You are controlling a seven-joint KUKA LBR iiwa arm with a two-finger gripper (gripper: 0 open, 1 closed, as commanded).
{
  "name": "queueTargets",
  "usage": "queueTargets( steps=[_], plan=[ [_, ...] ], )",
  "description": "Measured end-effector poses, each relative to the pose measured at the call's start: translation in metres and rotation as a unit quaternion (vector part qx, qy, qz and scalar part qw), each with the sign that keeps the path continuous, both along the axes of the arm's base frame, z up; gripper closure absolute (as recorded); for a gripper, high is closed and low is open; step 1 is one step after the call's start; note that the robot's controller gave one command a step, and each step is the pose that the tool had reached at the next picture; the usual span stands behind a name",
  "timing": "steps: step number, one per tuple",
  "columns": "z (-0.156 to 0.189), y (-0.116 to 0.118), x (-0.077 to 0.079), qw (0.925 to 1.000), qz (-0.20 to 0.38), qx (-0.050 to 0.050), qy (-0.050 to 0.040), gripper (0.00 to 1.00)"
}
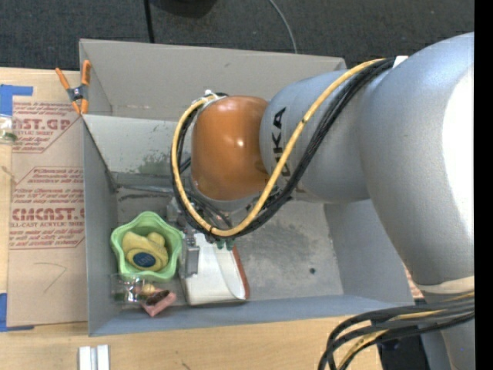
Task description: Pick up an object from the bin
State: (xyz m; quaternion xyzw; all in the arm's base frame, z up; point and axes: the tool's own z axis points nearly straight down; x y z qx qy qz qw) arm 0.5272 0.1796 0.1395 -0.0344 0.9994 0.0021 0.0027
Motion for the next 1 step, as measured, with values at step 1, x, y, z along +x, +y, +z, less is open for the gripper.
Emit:
queueTargets(
  steps=[1],
  plan=[
    [-0.0291, 0.0049, -0.0014, 0.9998, 0.020, -0.002, 0.0042, 0.00]
  ],
)
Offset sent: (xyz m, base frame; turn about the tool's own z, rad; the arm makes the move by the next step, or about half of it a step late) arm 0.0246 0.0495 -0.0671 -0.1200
